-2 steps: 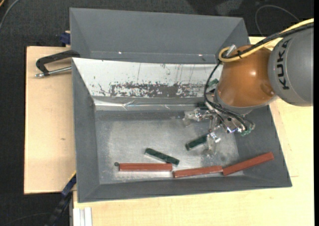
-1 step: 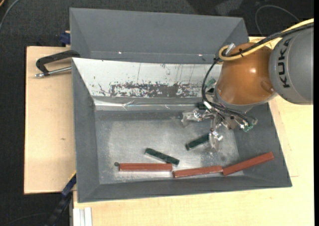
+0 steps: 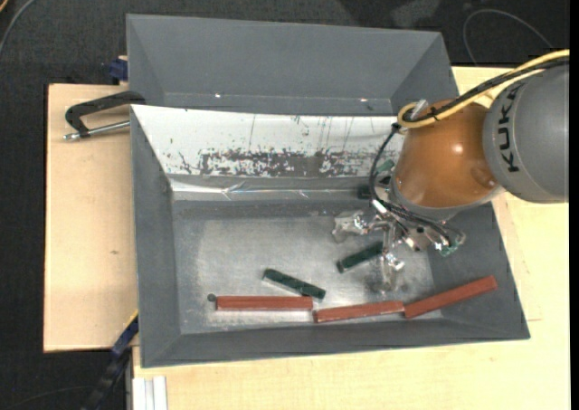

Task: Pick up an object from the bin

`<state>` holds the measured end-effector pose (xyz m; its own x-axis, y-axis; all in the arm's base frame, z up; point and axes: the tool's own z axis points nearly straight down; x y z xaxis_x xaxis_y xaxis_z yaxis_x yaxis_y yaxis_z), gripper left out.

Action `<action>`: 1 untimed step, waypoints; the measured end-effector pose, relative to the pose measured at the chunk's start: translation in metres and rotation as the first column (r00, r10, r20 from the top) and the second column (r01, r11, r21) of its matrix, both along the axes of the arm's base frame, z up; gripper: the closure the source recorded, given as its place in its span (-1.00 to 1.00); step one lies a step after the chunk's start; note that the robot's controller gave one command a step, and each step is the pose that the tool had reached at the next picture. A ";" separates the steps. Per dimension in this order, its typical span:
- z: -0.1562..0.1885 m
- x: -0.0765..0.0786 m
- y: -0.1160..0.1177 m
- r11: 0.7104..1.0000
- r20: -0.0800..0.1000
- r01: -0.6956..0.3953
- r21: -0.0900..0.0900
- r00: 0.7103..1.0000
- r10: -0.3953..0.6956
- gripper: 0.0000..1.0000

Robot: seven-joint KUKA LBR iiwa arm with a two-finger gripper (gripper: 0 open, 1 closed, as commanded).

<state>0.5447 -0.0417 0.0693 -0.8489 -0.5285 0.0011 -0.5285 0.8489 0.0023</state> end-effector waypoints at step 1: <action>0.001 0.001 0.001 1.000 0.003 0.001 0.000 1.000 -0.001 -1.00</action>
Offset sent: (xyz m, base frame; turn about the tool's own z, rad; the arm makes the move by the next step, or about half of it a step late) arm 0.0000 0.0000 0.0000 0.0000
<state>0.5456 -0.0408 0.0701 -0.8493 -0.5280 -0.0017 -0.5280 0.8493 0.0009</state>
